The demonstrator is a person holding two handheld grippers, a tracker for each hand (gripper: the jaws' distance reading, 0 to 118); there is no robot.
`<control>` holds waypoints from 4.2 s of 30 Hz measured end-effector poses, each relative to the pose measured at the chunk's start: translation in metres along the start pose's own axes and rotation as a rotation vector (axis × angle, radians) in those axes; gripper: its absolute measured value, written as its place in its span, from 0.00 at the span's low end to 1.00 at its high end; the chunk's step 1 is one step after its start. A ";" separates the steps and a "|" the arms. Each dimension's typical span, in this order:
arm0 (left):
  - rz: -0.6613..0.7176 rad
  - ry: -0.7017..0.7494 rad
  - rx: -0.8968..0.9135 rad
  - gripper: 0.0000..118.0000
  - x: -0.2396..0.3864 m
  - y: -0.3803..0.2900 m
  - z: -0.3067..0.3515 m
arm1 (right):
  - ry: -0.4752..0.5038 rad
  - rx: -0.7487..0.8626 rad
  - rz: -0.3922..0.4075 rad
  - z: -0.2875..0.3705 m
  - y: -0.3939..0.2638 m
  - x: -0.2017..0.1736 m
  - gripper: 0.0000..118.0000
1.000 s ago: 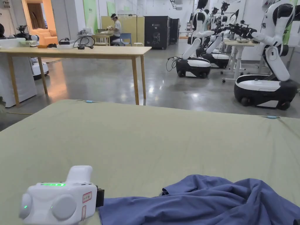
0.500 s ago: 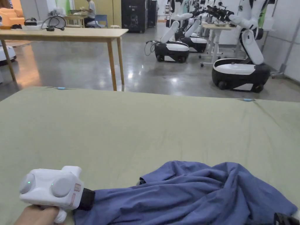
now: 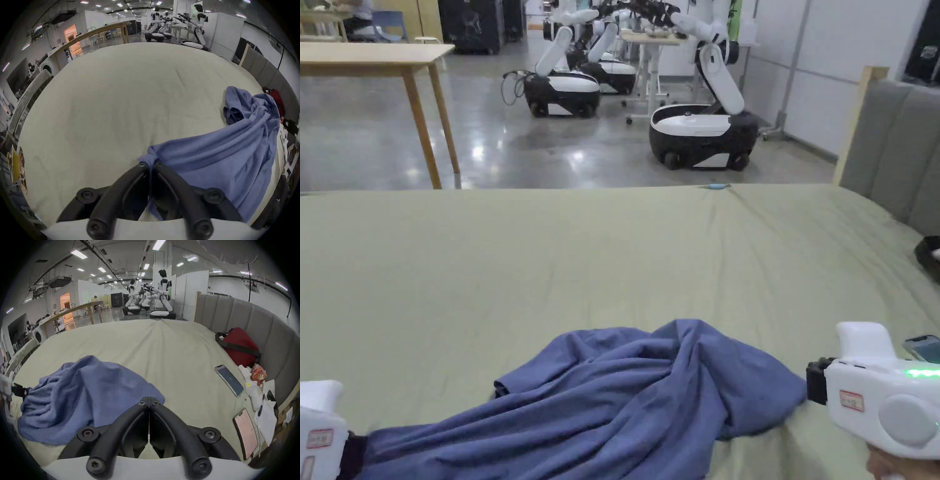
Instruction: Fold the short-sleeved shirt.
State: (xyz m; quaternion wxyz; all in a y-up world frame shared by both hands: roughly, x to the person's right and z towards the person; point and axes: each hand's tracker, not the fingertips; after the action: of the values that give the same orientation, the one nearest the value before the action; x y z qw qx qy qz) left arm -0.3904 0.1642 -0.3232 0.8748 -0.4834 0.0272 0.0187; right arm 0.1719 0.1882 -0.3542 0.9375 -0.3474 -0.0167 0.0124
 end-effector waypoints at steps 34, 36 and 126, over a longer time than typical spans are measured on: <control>0.083 0.097 0.348 0.00 -0.061 0.057 0.169 | 0.111 0.165 0.116 0.116 0.104 -0.002 0.06; 0.084 0.105 0.390 0.00 -0.065 0.068 0.191 | 0.111 0.194 0.128 0.131 0.117 -0.004 0.06; 0.114 0.123 0.413 0.00 -0.065 -0.171 0.165 | 0.178 0.259 0.178 0.181 -0.128 -0.126 0.00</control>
State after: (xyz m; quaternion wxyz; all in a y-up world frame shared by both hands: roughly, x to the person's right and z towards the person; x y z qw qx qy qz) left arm -0.4406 0.2130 -0.0868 0.9494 -0.2919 0.1111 0.0325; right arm 0.0402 0.2050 -0.1363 0.9673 -0.2237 0.0989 0.0665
